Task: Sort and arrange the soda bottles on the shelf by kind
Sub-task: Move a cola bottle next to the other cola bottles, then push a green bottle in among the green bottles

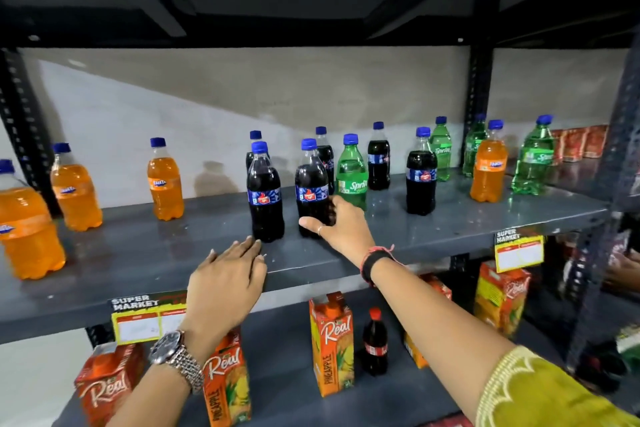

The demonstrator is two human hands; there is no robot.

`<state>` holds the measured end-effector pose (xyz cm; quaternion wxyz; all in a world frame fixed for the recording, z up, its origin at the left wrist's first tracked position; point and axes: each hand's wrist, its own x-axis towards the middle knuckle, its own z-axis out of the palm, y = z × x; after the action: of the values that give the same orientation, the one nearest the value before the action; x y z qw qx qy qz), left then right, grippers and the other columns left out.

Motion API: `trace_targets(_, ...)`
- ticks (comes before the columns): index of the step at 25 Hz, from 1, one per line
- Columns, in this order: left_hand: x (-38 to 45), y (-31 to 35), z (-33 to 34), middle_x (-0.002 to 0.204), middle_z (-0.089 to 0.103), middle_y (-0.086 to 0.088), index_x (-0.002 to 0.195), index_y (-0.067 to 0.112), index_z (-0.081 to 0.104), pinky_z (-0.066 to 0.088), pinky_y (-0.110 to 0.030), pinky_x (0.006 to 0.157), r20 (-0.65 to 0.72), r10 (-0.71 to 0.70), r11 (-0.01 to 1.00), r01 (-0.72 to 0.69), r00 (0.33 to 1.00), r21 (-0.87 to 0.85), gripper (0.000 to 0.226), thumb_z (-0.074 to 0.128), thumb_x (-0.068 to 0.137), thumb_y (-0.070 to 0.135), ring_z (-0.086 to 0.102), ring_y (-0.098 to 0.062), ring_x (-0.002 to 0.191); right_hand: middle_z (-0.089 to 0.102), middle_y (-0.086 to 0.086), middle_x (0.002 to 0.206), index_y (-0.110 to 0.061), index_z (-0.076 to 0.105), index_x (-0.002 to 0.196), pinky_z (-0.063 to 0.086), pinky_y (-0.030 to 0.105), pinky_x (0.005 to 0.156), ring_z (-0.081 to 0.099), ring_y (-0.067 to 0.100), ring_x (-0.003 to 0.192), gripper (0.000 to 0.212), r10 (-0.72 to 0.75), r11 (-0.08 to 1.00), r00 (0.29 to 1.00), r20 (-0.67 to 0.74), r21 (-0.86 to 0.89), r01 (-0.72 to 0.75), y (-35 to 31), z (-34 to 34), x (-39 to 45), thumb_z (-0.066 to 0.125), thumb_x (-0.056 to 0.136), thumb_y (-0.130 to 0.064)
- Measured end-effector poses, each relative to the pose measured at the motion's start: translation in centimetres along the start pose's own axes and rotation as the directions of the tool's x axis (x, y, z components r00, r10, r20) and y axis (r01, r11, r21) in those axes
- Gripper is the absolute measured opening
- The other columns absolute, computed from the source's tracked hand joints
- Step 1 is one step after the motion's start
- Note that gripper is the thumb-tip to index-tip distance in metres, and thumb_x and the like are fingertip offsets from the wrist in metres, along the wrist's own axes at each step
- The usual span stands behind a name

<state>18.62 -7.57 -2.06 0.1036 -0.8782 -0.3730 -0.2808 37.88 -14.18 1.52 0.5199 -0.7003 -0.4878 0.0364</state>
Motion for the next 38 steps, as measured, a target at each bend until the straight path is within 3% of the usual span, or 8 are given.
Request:
trace_targets(3,-0.2,0.4,-0.2,0.131,0.059,0.000,0.125,0.018,0.059,0.041,-0.038,0.102,-0.025,-0.010,1.000,0.011,1.000,0.022,0.059,0.019,0.085,0.037,0.055,-0.016,0.122,0.063,0.005,0.122,-0.011,0.051,0.124,0.043,0.013,0.086,0.057,0.007,0.108,0.055,-0.023,0.991,0.999,0.024,0.133,0.019,0.5,-0.9,-1.0,0.073,0.076,-0.028)
trace_targets(8,-0.6,2.0,-1.0,0.124,0.064,-0.002,0.118,0.017,0.065,0.049,-0.039,0.092,-0.090,-0.086,0.996,0.089,0.992,0.031,0.056,0.023,0.084,0.033,0.063,-0.022,0.110,0.059,-0.002,0.117,-0.019,0.052,0.117,0.045,0.026,0.090,0.053,0.014,0.108,0.041,-0.277,0.958,0.866,-0.415,-0.054,0.281,2.3,-4.1,-1.5,0.067,0.079,-0.025)
trace_targets(12,-1.3,3.5,-0.6,0.118,0.068,-0.010,0.115,0.009,0.066,0.048,-0.041,0.093,-0.117,-0.146,0.988,0.150,0.982,0.027,0.053,0.024,0.088,0.029,0.065,-0.027,0.106,0.047,0.008,0.137,-0.008,0.035,0.134,0.035,0.032,0.105,0.043,0.023,0.127,0.077,0.009,0.995,0.985,-0.170,0.103,0.009,2.8,-5.1,1.7,0.076,0.072,-0.028)
trace_targets(15,-2.4,4.4,0.3,0.124,0.064,-0.006,0.122,0.011,0.060,0.039,-0.040,0.101,-0.121,-0.155,0.987,0.159,0.980,0.021,0.053,0.020,0.094,0.032,0.058,-0.025,0.117,0.060,0.010,0.122,-0.008,0.048,0.119,0.046,0.036,0.096,0.057,0.027,0.115,0.066,0.169,0.970,0.985,0.027,0.170,-0.171,3.4,-4.3,3.0,0.082,0.065,-0.027)
trace_targets(21,-2.4,5.5,1.7,0.118,0.067,0.005,0.117,0.022,0.062,0.028,-0.034,0.097,-0.238,-0.165,0.986,0.160,0.957,-0.041,0.043,0.026,0.096,0.031,0.056,-0.018,0.112,0.066,0.004,0.115,-0.016,0.053,0.115,0.051,0.039,0.093,0.063,0.019,0.103,0.074,0.141,0.976,0.986,-0.085,0.181,-0.124,4.7,-5.6,2.9,0.088,0.052,-0.031)
trace_targets(27,-2.0,10.4,3.7,0.120,0.064,0.005,0.119,0.021,0.060,0.028,-0.039,0.103,-0.319,-0.048,0.996,0.021,0.947,-0.087,0.037,0.035,0.094,0.027,0.054,-0.017,0.116,0.070,-0.017,0.084,-0.028,0.061,0.097,0.052,0.026,0.083,0.067,0.001,0.085,0.052,0.079,0.984,0.970,-0.228,0.172,-0.040,7.1,-11.4,0.5,0.085,0.052,-0.039)
trace_targets(34,2.1,20.1,6.1,0.122,0.065,0.006,0.116,0.021,0.064,0.035,-0.036,0.102,-0.298,0.042,0.989,-0.083,0.954,-0.125,0.035,0.038,0.094,0.028,0.057,-0.017,0.117,0.071,-0.013,0.088,-0.025,0.061,0.100,0.049,0.007,0.070,0.066,-0.005,0.080,0.051,0.047,0.997,0.943,-0.328,0.070,-0.025,11.6,-20.1,-0.4,0.085,0.057,-0.037)
trace_targets(38,4.5,23.8,6.5,0.110,0.072,-0.002,0.102,0.016,0.072,0.048,-0.040,0.092,-0.287,-0.057,0.990,0.016,0.956,-0.142,0.041,0.035,0.093,0.031,0.066,-0.022,0.105,0.070,-0.005,0.097,-0.019,0.059,0.107,0.053,0.031,0.086,0.067,0.012,0.092,0.061,0.061,0.998,0.948,-0.314,-0.012,-0.068,14.6,-23.2,1.9,0.083,0.057,-0.043)
